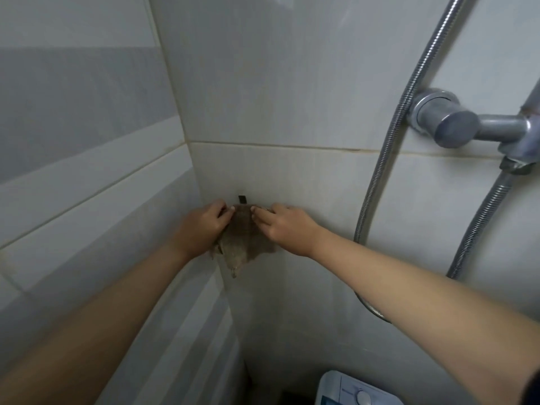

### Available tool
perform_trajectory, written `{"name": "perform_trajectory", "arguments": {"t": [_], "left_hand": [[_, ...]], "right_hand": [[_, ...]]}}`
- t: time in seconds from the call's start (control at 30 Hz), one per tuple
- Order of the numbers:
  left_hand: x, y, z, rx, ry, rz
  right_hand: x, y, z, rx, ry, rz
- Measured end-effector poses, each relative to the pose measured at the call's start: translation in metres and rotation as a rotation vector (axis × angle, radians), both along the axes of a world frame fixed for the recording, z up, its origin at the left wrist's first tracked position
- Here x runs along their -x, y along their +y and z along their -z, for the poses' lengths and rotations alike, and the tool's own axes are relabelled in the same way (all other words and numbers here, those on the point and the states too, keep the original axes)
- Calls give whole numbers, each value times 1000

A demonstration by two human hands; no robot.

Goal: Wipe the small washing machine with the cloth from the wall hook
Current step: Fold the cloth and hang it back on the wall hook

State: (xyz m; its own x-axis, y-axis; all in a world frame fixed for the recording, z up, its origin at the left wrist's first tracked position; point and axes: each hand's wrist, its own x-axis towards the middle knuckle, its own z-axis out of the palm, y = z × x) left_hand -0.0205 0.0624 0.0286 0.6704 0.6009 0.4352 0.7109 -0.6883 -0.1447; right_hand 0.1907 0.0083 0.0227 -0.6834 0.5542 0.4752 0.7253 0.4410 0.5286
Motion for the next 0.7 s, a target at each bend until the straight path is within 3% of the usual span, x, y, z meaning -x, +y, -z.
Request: {"name": "perform_trajectory", "arguments": {"t": [0.13,0.27,0.4,0.57,0.7], "left_hand": [[-2,14,-4,180,-113,-152],[-4,19,0,212,-328,-158],[-12,17,6,285,-330,-260],[-13,7,44,462,-242,-161],[-19,3,52,359,-301,-117]], "right_hand": [[15,8,-1,14,-7,77],[23,14,5,93,5,166],[27,11,16,130,182,195],[40,4,22,316,576,233],[45,1,23,266,473,373]]}}
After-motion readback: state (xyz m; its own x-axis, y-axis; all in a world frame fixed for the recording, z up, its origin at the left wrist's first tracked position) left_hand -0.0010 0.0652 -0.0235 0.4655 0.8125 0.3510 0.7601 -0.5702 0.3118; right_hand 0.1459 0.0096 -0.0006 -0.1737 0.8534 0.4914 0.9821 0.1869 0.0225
